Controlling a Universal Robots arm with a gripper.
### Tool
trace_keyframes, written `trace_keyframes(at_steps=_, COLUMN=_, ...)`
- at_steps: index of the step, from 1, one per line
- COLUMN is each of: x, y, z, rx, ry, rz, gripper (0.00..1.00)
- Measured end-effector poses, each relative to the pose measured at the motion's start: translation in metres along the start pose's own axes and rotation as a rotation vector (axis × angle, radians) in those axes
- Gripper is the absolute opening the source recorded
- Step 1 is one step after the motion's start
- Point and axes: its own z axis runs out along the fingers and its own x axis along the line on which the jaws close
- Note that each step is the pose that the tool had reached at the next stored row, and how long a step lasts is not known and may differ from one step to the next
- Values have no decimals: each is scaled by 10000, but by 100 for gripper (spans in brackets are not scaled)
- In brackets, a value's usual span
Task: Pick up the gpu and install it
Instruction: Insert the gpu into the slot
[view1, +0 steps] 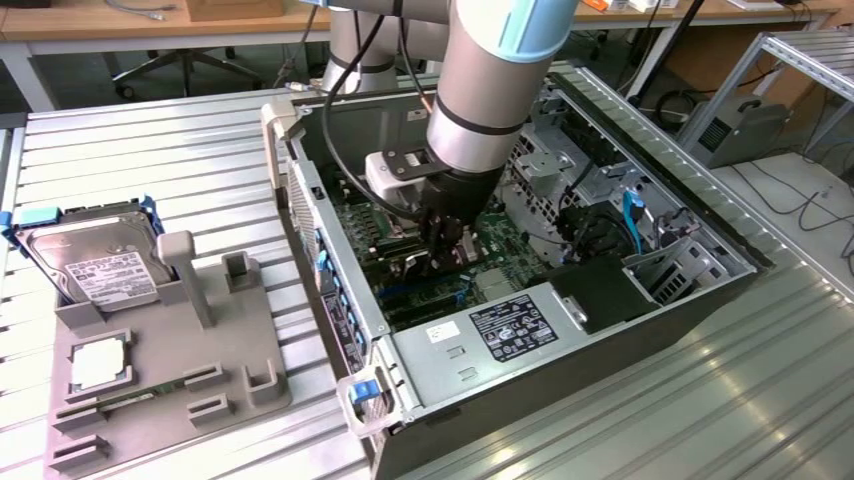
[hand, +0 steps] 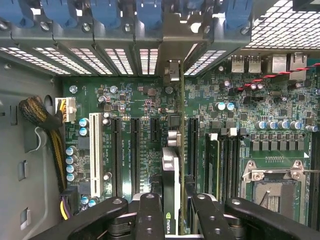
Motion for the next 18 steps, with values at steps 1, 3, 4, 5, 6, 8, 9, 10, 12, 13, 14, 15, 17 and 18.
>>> trace_keyframes(at_steps=1, x=0, y=0, z=0, rx=0, ry=0, rz=0, gripper=27)
trace_keyframes(at_steps=3, x=0, y=0, z=1, rx=0, ry=-1, rz=0, gripper=27)
trace_keyframes(at_steps=4, x=0, y=0, z=1, rx=1, ry=-2, rz=0, gripper=27)
trace_keyframes(at_steps=5, x=0, y=0, z=3, rx=0, ry=-1, rz=0, gripper=27)
trace_keyframes(at_steps=6, x=0, y=0, z=4, rx=1, ry=-1, rz=0, gripper=27)
trace_keyframes(at_steps=8, x=0, y=0, z=11, rx=2, ry=-4, rz=0, gripper=27)
trace_keyframes(at_steps=9, x=0, y=0, z=14, rx=1, ry=-2, rz=0, gripper=27)
trace_keyframes(at_steps=10, x=1, y=0, z=14, rx=1, ry=-1, rz=0, gripper=27)
trace_keyframes(at_steps=12, x=1, y=0, z=14, rx=0, ry=0, rz=0, gripper=27)
trace_keyframes(at_steps=13, x=1, y=0, z=17, rx=0, ry=0, rz=0, gripper=27)
trace_keyframes(at_steps=14, x=1, y=0, z=20, rx=1, ry=-2, rz=1, gripper=27)
trace_keyframes(at_steps=15, x=1, y=0, z=21, rx=0, ry=-1, rz=0, gripper=27)
trace_keyframes(at_steps=17, x=1, y=0, z=21, rx=0, ry=0, rz=0, gripper=27)
trace_keyframes(at_steps=18, x=1, y=0, z=21, rx=0, ry=-1, rz=0, gripper=27)
